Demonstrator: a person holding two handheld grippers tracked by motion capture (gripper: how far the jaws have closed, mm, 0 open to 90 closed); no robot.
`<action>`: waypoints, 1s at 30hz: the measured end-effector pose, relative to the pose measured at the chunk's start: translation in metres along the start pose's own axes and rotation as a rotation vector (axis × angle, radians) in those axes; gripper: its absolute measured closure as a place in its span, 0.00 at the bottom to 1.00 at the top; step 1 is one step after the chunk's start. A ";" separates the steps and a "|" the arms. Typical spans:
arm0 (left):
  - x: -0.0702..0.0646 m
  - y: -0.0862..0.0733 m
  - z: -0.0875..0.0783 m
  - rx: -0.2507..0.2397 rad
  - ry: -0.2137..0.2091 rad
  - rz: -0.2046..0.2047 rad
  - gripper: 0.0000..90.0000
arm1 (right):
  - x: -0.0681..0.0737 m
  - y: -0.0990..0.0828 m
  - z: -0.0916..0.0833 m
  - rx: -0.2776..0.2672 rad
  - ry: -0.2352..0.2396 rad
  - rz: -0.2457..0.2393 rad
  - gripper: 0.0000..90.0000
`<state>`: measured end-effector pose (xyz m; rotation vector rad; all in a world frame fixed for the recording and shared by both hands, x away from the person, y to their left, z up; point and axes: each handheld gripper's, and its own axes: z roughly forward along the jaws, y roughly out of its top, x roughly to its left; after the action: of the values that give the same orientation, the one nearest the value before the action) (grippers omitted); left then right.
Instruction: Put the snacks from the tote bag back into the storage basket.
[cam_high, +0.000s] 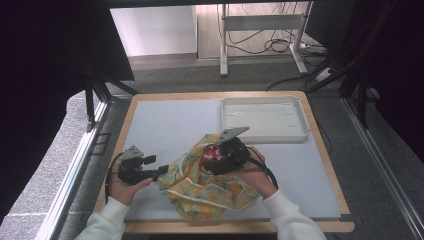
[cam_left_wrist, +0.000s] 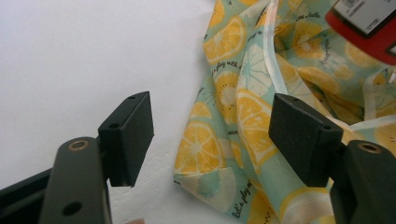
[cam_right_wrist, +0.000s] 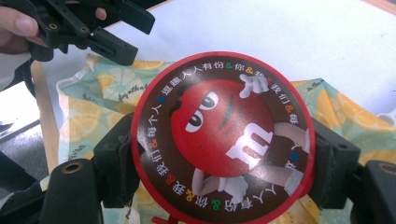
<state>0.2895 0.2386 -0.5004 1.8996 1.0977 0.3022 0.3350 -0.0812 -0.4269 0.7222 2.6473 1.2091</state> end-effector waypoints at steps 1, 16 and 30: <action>0.000 0.000 0.000 0.002 0.001 -0.001 0.35 | 0.000 0.000 -0.001 -0.003 -0.003 -0.001 0.28; -0.002 0.000 0.002 0.007 -0.004 0.013 0.35 | -0.008 0.005 -0.018 -0.047 -0.024 0.009 0.28; -0.002 0.000 0.003 0.008 -0.003 0.015 0.35 | -0.017 0.006 -0.028 -0.070 -0.042 0.032 0.28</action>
<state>0.2896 0.2353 -0.5019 1.9151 1.0848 0.3040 0.3433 -0.1052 -0.4054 0.7717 2.5556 1.2731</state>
